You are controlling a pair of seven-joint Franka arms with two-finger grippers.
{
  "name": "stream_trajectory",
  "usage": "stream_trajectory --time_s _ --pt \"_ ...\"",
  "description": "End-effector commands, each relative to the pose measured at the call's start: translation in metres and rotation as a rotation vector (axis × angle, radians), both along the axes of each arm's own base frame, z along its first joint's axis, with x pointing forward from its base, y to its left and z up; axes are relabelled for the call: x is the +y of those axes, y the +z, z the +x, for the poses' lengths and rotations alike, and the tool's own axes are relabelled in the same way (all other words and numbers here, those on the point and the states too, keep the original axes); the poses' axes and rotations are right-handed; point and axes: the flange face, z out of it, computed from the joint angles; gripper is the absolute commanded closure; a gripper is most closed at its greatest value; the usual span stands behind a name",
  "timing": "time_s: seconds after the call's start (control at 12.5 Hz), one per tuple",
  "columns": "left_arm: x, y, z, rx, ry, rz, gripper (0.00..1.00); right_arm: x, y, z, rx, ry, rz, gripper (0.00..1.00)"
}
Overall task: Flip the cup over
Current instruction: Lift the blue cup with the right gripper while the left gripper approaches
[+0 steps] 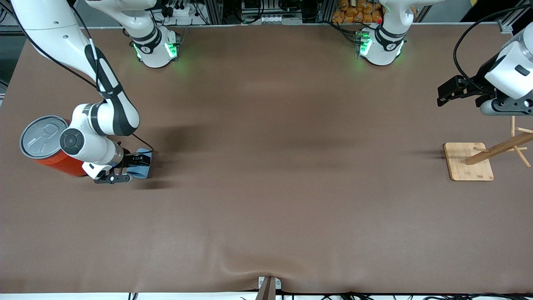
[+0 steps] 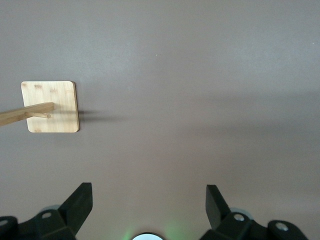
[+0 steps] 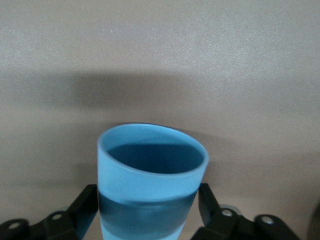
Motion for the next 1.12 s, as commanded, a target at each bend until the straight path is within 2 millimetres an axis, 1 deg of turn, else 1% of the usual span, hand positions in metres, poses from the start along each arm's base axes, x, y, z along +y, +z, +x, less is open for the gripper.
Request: stream_trajectory --time_s 0.0,0.08,0.16,0.24,0.4,0.56,0.64,0.8,0.88,0.96,1.04 --pt "0.008 0.003 0.002 -0.004 0.023 0.005 0.0 0.003 0.0 -0.004 -0.015 0.009 0.007 0.75" --pt "0.009 0.002 0.002 -0.002 0.017 0.004 0.0 0.006 0.002 -0.003 -0.011 0.02 0.009 0.84" --pt "0.01 0.001 0.003 0.001 0.017 0.004 0.0 0.011 0.009 0.001 -0.024 0.031 0.011 0.84" --pt "0.013 -0.001 0.003 0.004 0.019 0.004 0.0 0.02 0.019 0.009 -0.031 0.046 0.018 0.84" --pt "0.013 -0.004 0.006 0.01 0.019 0.004 0.0 0.053 0.048 0.026 0.001 0.084 0.043 0.84" --pt "0.012 -0.011 0.01 0.018 0.017 0.001 0.0 0.079 0.078 0.042 0.003 0.124 0.061 0.84" --pt "0.011 -0.013 0.013 0.01 0.016 -0.001 0.0 0.099 0.094 0.048 -0.003 0.154 0.073 0.84" --pt "0.004 -0.028 0.026 0.003 0.003 -0.01 0.0 0.135 0.115 0.052 -0.02 0.21 0.098 0.84" --pt "0.001 -0.036 0.034 0.001 0.01 -0.033 0.0 0.153 0.129 0.055 -0.048 0.252 0.114 0.84" --pt "-0.001 -0.043 0.038 0.004 0.016 -0.048 0.0 0.182 0.14 0.055 -0.071 0.304 0.125 0.83" --pt "-0.005 -0.053 0.042 0.02 0.015 -0.062 0.0 0.207 0.142 0.054 -0.072 0.347 0.133 0.83"
